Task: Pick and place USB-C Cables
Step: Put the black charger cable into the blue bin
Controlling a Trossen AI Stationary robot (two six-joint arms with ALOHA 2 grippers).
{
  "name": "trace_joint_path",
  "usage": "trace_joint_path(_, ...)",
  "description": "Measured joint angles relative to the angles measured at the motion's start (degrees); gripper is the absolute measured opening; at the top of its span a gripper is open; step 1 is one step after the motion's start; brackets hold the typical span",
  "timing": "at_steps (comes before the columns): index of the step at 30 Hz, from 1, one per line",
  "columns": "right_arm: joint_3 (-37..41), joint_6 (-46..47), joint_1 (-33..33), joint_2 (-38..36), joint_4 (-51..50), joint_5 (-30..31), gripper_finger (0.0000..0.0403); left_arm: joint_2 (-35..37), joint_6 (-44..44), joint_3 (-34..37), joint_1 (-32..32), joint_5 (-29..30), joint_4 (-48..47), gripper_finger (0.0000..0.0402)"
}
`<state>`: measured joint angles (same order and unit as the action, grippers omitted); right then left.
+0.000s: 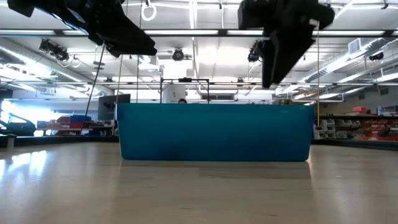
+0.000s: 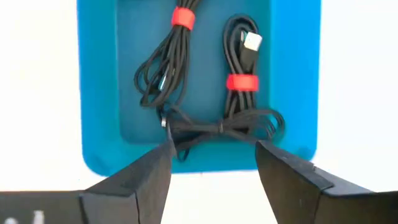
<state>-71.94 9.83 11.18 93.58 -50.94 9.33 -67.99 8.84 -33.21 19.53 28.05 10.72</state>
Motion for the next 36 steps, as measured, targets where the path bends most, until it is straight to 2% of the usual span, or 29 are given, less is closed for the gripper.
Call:
trace_joint_path(3, -5.51, 3.28, 0.68, -0.04, -8.04, 0.0, 0.0236, 0.0, 0.29, 0.0, 0.0, -0.01, -0.04, 0.0173)
trace_joint_path(7, -9.75, 14.17, 1.64, -0.09, -19.42, -0.19, 0.0234, 0.0, 1.06, 0.0, 0.0, -0.02, -0.46, 0.0173)
trace_joint_path(12, -8.39, 29.65, 4.54, -0.07, -29.46, -9.3, 0.0233, 0.0, 1.18, 0.0, 0.0, -0.02, -0.98, 0.0173)
trace_joint_path(18, -6.91, 41.51, 9.99, 0.04, -31.51, -14.87, 0.0232, 0.0, 0.98, 0.0, 0.0, -0.02, -1.27, 0.0173)
trace_joint_path(26, -6.89, 46.57, 12.29, 0.04, -31.49, -13.12, 0.0232, 0.0, -3.26, 0.0, 0.0, -0.02, -1.14, 0.0173)
trace_joint_path(30, -6.89, 55.66, 14.13, 0.06, -31.61, -19.03, 0.0232, 0.0, -3.13, 0.0, 0.0, -0.53, -1.2, 0.0173)
trace_joint_path(36, -6.89, 69.57, 20.35, 0.07, -31.86, -26.86, 0.0232, 0.0, -3.17, 0.0, 0.0, -0.76, -1.22, 0.0173)
